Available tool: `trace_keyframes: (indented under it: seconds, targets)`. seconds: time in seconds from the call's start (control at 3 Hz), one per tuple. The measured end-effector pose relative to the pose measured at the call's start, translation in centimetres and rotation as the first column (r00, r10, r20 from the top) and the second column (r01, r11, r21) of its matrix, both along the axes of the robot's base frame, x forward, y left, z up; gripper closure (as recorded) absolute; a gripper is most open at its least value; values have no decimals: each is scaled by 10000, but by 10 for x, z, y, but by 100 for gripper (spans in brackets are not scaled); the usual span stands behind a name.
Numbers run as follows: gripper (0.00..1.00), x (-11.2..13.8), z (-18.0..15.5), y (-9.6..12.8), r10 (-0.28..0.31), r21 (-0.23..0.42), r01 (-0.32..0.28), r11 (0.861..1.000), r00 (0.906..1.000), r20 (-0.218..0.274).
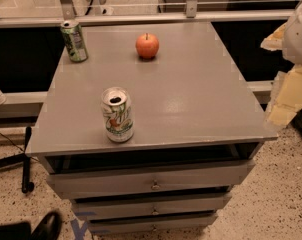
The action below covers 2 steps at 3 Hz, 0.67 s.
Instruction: Knock 7up can over
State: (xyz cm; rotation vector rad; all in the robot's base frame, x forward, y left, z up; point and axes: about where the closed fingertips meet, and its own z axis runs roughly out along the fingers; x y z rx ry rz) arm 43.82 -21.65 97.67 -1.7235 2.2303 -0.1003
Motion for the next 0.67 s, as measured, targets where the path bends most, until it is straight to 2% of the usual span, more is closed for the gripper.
trace_keyframes:
  seconds: [0.33,0.67]
  targets:
    - [0,0,0,0,0,0,0,10000,10000,2]
    - [0,2,-10,14,-30,873,27,9962,10000,40]
